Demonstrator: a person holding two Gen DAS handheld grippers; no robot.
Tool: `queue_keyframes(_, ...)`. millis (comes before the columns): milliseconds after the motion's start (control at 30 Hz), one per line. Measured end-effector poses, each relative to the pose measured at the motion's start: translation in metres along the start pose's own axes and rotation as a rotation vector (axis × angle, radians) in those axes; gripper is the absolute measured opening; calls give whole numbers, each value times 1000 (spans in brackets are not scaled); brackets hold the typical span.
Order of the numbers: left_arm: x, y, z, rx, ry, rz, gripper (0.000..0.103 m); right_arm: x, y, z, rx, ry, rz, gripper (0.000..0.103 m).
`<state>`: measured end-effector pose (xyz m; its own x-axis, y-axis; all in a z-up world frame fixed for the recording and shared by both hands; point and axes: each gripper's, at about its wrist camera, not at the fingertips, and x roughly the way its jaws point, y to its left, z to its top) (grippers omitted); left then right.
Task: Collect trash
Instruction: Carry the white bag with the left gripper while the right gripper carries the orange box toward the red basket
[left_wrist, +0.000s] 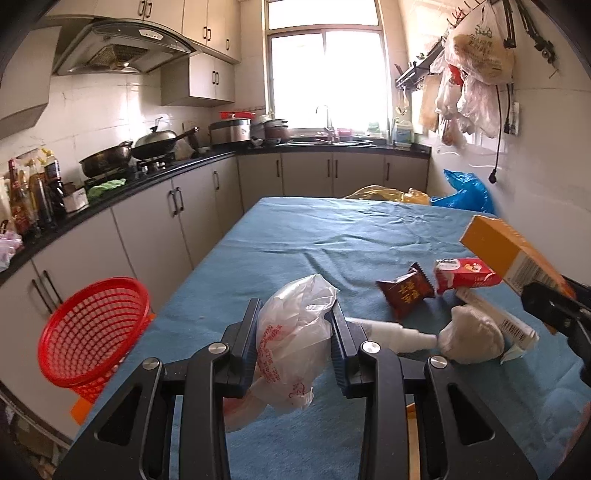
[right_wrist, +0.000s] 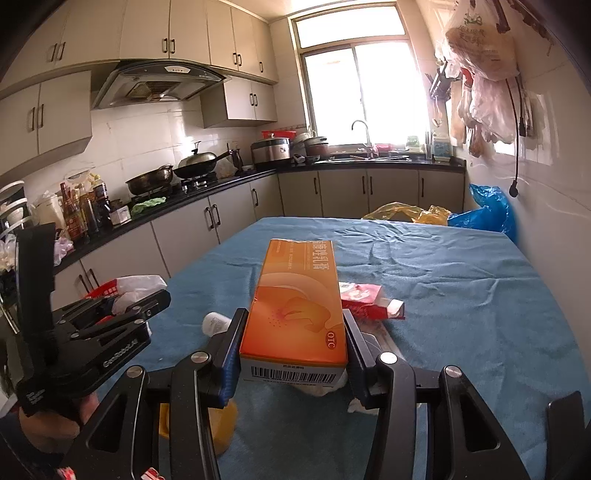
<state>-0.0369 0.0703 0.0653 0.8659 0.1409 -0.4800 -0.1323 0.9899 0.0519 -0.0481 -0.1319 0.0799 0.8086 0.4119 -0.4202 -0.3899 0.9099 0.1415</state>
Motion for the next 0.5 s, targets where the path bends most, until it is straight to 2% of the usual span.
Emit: queue_keyframes(500, -14, 5, -4, 11, -6, 29, 33, -20, 15, -4, -11, -7, 13, 52)
